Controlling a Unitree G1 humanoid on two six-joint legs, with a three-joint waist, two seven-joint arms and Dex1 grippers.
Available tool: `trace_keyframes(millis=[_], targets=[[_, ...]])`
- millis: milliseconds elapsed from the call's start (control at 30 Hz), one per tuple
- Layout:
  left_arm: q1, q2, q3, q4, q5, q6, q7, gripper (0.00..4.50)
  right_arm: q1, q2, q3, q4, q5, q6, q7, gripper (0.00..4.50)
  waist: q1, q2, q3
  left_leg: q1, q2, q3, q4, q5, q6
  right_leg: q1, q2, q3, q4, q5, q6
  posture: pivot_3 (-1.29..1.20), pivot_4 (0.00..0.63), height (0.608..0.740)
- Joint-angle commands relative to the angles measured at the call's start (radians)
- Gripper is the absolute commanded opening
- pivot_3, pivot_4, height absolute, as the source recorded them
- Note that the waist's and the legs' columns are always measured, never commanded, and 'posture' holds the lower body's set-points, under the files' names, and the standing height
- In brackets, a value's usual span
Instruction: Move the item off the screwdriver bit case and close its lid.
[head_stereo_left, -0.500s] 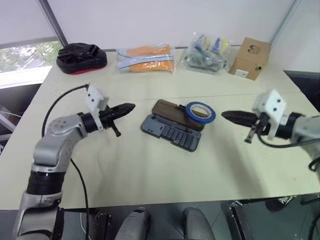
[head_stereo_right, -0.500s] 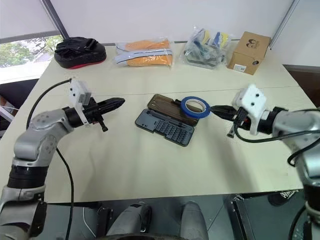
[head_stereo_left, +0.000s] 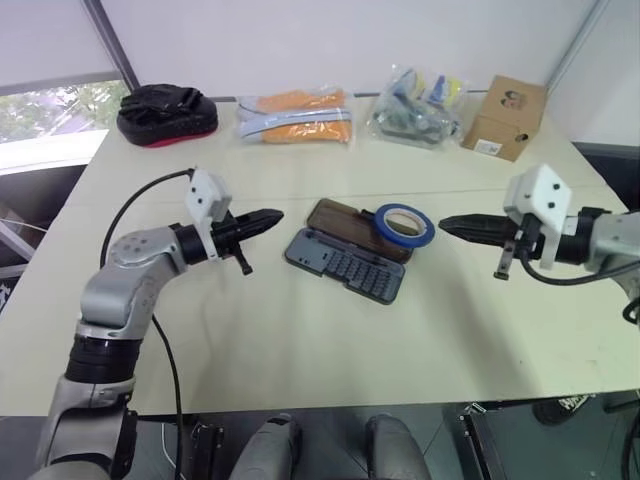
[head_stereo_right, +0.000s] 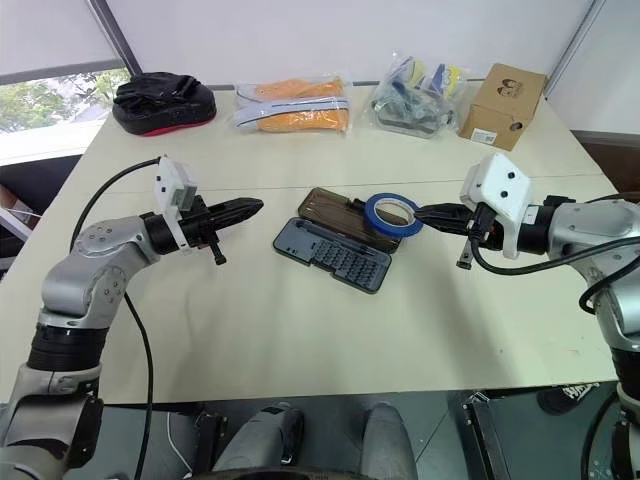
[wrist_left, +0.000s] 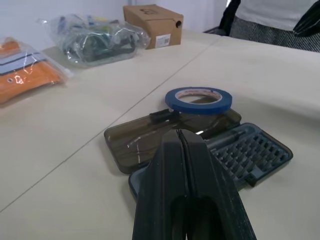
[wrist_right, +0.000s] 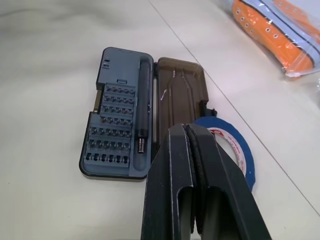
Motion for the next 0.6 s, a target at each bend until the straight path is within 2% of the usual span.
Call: trace_keyframes(millis=[33,533,600], targets=[[-0.021,-0.005,0.02,-0.012,0.009,-0.029,0.018,0.0,-0.032,0.013,-0.009,-0.025,-0.004,-0.015,-0.016,0.03,0.0,0.0,0.0,0.0,0.0,0.0,0.0,0.0,0.0,0.0,0.0,0.0,0.0,0.0,0.0,0.0,0.15,0.74],[-0.009,-0.008,0.028,-0.025,0.009,-0.012,0.053,0.0,-0.042,0.035,0.023,0.013,-0.038,-0.055,-0.009,0.03,0.0,0.0,0.0,0.0,0.0,0.0,0.0,0.0,0.0,0.0,0.0,0.0,0.0,0.0,0.0,0.0,0.15,0.74],[-0.008,-0.012,0.031,-0.024,0.008,-0.008,0.065,0.0,-0.058,0.051,0.025,0.033,-0.048,-0.044,-0.039,0.57,-0.001,0.0,0.0,0.0,0.0,0.0,0.0,0.0,0.0,0.0,0.0,0.0,0.0,0.0,0.0,0.0,0.15,0.74]])
